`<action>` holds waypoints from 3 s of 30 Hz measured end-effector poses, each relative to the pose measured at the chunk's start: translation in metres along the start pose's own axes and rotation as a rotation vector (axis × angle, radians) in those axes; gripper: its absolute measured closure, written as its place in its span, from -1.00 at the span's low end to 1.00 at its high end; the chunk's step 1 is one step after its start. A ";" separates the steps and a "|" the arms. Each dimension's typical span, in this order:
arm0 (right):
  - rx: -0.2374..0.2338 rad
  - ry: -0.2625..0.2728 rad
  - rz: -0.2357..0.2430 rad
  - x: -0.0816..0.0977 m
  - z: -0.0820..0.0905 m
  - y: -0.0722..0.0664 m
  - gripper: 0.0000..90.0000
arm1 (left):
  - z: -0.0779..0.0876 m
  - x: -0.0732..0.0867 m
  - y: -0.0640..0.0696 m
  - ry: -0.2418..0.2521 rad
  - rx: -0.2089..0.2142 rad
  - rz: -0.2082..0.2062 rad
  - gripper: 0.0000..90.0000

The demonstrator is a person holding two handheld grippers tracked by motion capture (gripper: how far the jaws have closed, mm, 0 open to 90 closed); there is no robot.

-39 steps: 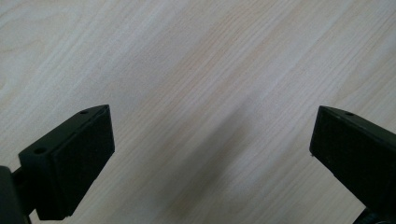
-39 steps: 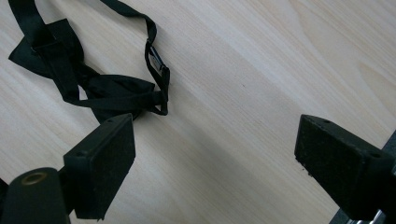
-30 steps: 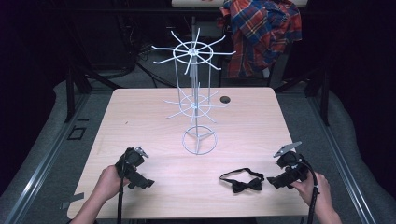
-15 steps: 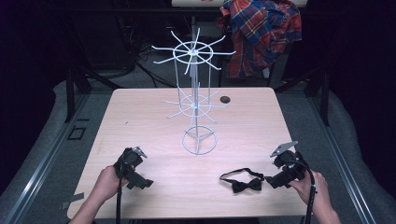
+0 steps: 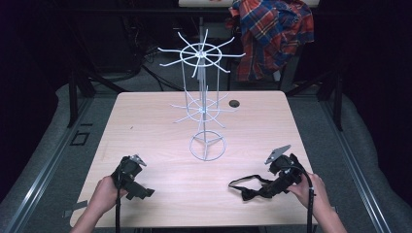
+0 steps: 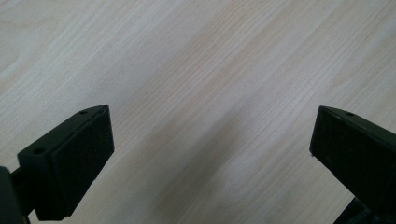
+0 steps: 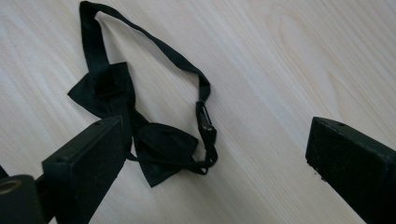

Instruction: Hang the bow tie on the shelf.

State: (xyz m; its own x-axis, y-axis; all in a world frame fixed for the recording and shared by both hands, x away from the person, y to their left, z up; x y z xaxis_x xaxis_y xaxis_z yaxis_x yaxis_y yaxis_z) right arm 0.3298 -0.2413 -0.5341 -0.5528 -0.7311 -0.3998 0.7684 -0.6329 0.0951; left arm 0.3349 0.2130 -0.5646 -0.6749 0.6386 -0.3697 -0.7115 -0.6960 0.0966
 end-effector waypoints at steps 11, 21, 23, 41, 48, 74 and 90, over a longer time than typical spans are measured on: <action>-0.060 -0.058 0.122 -0.013 -0.022 -0.027 -0.74 | -0.001 0.000 0.000 0.000 0.004 0.002 -1.00; -0.086 -0.100 0.153 -0.012 -0.030 -0.036 -0.83 | 0.000 -0.002 0.002 -0.001 -0.004 -0.005 -1.00; -0.086 -0.105 0.156 -0.012 -0.031 -0.036 -0.87 | 0.000 -0.002 0.002 0.001 -0.004 -0.004 -1.00; -0.140 -0.179 0.218 -0.014 -0.042 -0.053 0.04 | 0.001 -0.001 0.002 -0.003 -0.004 0.006 -1.00; -0.128 -0.208 0.219 -0.013 -0.046 -0.053 0.30 | 0.001 0.000 0.001 -0.005 -0.005 0.004 -1.00; -0.121 -0.182 0.190 -0.013 -0.046 -0.050 0.71 | 0.000 0.000 0.002 -0.014 0.000 0.003 -1.00; -0.087 -0.092 0.108 -0.019 -0.034 -0.039 0.71 | -0.001 0.000 0.002 -0.021 -0.004 0.000 -1.00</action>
State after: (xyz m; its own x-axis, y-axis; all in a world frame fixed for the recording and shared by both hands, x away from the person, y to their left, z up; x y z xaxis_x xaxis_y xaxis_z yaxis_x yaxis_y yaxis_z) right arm 0.3208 -0.1940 -0.5609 -0.4895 -0.8166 -0.3059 0.8479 -0.5277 0.0519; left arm 0.3335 0.2117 -0.5651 -0.6786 0.6455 -0.3505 -0.7111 -0.6970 0.0929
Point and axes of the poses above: each handheld gripper's, and its own axes: z roughly backward along the jaws, x roughly out of its underside, y roughly to its right, the point moved 4 cm from there along -z, roughly forward along the jaws, and after that the axes turned 2 degrees about -x, right-handed, at the moved point
